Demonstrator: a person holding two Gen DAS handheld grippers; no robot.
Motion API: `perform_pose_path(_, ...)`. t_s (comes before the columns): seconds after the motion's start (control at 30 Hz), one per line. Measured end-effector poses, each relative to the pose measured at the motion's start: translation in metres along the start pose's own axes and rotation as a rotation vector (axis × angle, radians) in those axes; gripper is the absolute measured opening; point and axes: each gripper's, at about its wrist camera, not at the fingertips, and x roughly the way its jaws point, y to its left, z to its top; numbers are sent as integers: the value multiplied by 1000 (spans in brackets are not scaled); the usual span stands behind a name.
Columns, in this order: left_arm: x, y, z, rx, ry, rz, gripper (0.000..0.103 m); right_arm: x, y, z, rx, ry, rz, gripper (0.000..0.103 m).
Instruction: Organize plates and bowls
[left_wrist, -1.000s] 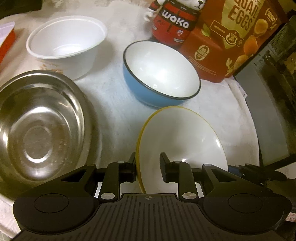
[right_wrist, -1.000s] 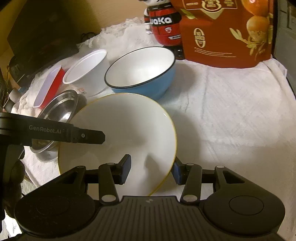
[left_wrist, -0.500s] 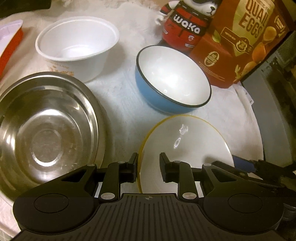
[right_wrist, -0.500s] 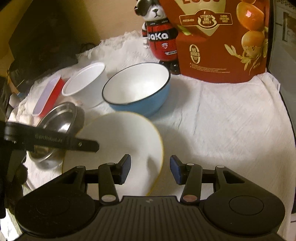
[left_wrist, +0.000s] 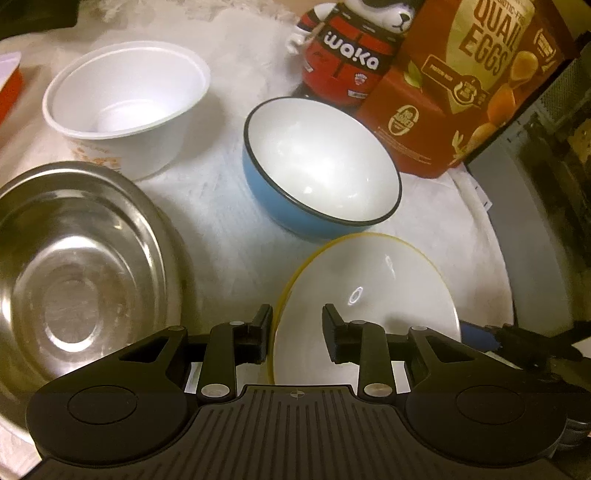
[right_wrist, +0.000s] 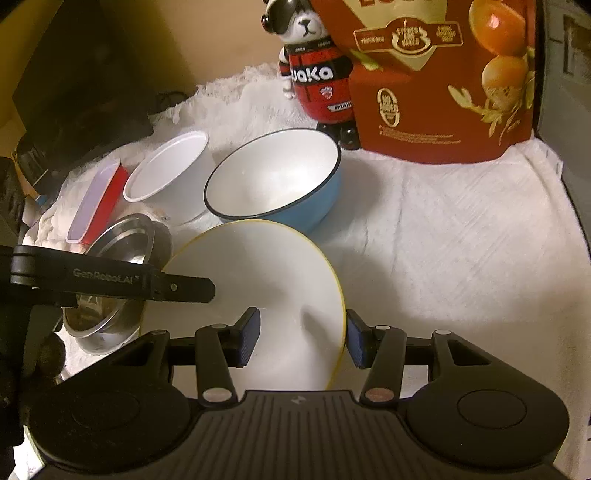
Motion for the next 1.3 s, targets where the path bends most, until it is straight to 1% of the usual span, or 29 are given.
perform_pose_path(0.13,1,-3,2,16,-9,10,31,2,-2,-1,-1,2,-10,50)
perform_pose_path(0.27,-1,0,3,3,-11,17,29,1,-4,-1,4,-1,-6,50)
perform_pose_path(0.4,-8,6,3,-21,-22,-9,28,1,-5,1,-2,-6,-13,50)
perform_pose_path(0.53,-22,9,6,-26,-60,-21,28,1,-7,6,-5,-17,-28,50)
perform_pose_path(0.67,-35,18,16,-70,-113,-20,28,-7,-8,23,-17,-67,-48,50)
perform_pose_path(0.77,-37,31,30,-106,-140,17,28,-12,-10,44,-13,-106,-66,50)
perform_pose_path(0.83,-35,39,41,-116,-147,37,28,-13,-12,58,4,-113,-66,50)
perform_pose_path(1.03,-11,56,76,-145,-129,67,28,2,-16,97,103,-80,-51,50)
perform_pose_path(1.2,19,47,95,-105,-76,37,28,33,-13,116,143,-16,-58,50)
perform_pose_path(1.3,38,42,100,-80,-53,44,28,57,-15,121,175,38,-56,50)
